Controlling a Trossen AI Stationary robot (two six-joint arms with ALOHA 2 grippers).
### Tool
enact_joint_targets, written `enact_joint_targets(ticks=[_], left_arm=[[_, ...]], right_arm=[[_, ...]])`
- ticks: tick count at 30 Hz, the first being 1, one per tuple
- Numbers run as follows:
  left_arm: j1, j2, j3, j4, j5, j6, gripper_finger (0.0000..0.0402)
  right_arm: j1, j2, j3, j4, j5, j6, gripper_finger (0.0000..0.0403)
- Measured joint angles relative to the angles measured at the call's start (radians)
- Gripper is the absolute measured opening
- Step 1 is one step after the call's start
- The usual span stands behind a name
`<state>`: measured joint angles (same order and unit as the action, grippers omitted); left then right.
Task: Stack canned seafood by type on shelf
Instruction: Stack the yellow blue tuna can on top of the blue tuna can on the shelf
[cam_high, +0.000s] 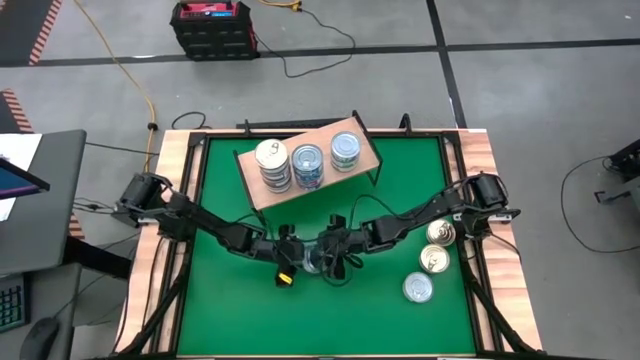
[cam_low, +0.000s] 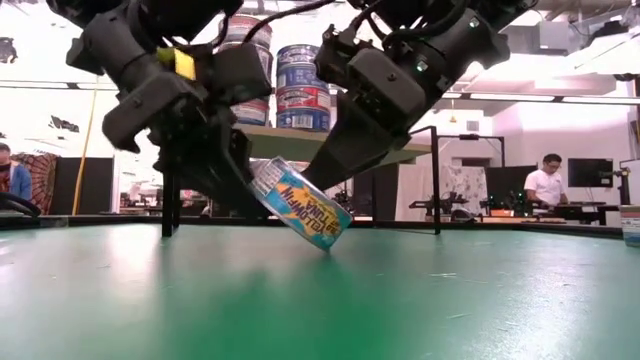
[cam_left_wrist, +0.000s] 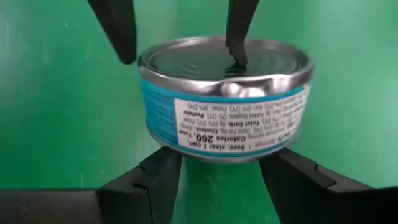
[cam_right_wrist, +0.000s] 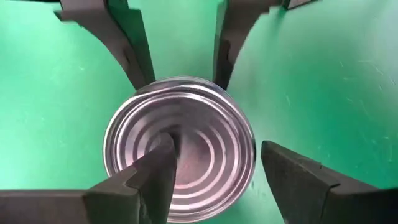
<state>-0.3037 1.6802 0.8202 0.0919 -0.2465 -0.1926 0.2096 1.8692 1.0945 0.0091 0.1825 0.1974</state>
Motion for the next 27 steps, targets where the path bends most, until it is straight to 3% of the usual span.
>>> enact_joint_targets(ticks=[13, 27], left_arm=[[0.001, -0.022, 0.001, 0.166, -0.026, 0.076, 0.0205], [0.001, -0.021, 0.001, 0.048, -0.027, 0.056, 0.0206]], right_arm=[[0.047, -0.009, -0.002, -0.096, 0.007, 0.045, 0.026], [0.052, -0.008, -0.002, -0.074, 0.028, 0.042, 0.026]])
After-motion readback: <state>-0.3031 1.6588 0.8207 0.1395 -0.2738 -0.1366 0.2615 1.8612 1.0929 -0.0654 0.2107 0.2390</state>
